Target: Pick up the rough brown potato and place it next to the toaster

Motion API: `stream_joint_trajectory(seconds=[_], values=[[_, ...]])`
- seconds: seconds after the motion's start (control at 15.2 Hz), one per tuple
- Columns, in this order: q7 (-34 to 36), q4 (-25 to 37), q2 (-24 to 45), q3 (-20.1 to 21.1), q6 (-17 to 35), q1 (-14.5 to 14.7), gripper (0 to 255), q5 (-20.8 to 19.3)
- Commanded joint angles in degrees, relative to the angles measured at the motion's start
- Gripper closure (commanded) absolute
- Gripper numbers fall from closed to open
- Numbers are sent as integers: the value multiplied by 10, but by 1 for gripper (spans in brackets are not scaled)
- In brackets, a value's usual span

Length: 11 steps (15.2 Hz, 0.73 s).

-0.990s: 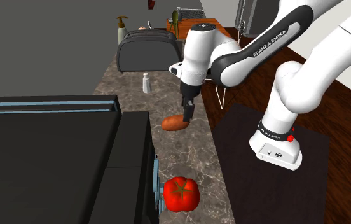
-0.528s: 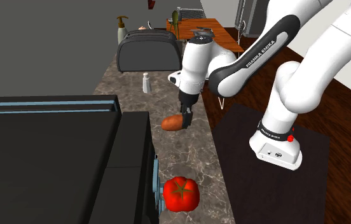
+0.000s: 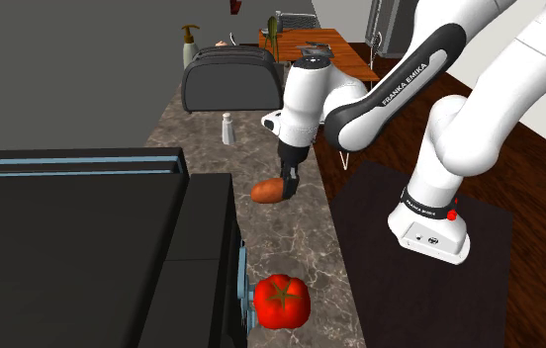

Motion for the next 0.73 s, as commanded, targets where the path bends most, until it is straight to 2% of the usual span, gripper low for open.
stream_joint_trajectory(seconds=[0.0, 0.46, 0.66], values=[[0, 0, 0, 0, 0, 0, 255, 0], [0, 0, 0, 0, 0, 0, 255, 0], [-5, 8, -24, -6, -32, 4, 255, 5]])
